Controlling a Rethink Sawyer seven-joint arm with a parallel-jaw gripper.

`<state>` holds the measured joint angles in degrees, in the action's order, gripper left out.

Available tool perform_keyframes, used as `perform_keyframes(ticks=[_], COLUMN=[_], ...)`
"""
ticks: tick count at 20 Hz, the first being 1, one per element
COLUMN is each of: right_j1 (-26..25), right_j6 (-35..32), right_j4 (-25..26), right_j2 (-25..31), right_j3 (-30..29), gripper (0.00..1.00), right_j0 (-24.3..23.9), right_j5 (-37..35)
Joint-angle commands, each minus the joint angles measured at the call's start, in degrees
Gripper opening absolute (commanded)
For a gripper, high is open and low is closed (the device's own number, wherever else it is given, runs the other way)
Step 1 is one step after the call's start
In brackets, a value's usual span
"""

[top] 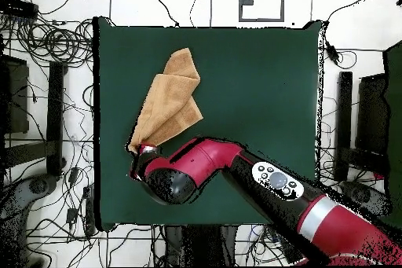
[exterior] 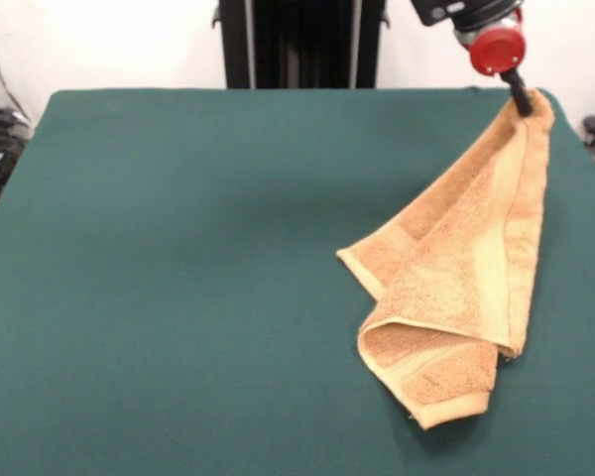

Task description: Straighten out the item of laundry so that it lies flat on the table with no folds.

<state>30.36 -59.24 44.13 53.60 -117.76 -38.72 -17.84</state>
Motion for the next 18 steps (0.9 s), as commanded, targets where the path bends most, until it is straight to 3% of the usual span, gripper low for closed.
perform_keyframes(ticks=[1, 10, 11, 18], right_j1=[0.82, 2.18, 2.22, 1.61], right_j6=[-3.65, -4.46, -4.37, -3.34], right_j4=[2.26, 1.77, 1.55, 0.32], right_j2=[-4.82, -7.84, -8.02, -7.16], right_j3=[1.09, 1.82, 1.83, 2.32], gripper=[0.0, 0.0, 1.0, 1.0], right_j0=[5.61, 8.0, 8.12, 6.93], right_j5=[-4.86, -4.95, -4.84, -5.1])
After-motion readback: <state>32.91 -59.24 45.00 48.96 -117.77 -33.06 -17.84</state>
